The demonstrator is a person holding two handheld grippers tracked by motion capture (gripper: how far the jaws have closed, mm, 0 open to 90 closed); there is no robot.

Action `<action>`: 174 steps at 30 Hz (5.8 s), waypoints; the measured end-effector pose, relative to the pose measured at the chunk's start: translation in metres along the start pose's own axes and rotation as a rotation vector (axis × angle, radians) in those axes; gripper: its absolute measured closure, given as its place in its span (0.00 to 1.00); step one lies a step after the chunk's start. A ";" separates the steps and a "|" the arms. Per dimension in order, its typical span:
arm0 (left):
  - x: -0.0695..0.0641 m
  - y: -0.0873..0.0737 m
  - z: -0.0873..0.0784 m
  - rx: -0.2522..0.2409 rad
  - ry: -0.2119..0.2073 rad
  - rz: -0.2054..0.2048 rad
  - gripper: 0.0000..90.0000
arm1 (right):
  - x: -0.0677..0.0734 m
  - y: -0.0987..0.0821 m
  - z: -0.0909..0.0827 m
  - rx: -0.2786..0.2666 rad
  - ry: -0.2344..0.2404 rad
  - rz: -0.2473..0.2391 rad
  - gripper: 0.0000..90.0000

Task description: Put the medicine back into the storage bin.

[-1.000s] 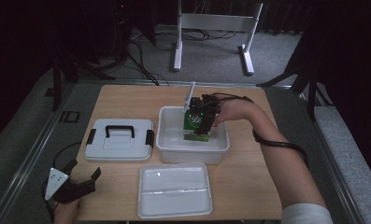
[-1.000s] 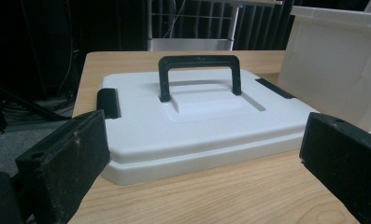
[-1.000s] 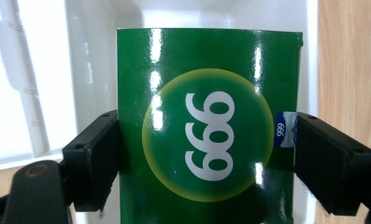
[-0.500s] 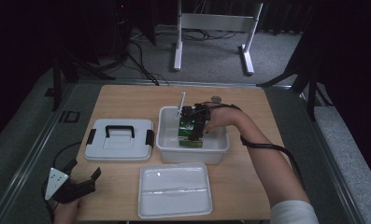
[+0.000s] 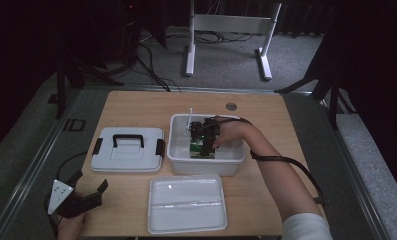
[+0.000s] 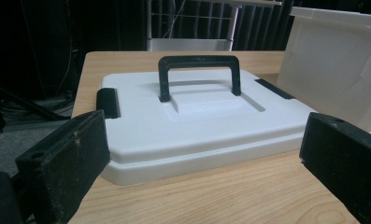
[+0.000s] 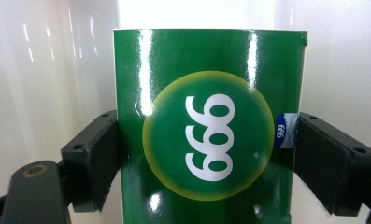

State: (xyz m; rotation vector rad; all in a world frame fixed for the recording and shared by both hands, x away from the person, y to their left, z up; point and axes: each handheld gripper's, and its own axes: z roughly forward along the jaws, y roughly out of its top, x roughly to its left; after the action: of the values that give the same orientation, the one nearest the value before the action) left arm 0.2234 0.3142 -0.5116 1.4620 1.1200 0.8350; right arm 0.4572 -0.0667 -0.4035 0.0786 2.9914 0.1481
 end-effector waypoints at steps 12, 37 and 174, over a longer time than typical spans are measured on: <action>0.000 0.000 0.000 0.001 0.000 0.001 0.02 | 0.001 -0.004 -0.006 0.010 -0.042 0.012 0.14; -0.001 0.000 0.000 0.004 0.005 0.003 0.02 | 0.041 -0.022 -0.079 -0.046 -0.126 0.015 0.16; 0.000 0.000 0.001 0.004 -0.001 -0.005 0.02 | 0.012 -0.003 -0.090 0.066 -0.081 -0.022 0.99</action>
State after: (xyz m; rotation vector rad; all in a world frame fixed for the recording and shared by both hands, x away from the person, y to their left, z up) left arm 0.2240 0.3140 -0.5115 1.4622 1.1244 0.8292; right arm 0.4322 -0.0771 -0.3169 0.0571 2.9153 0.0429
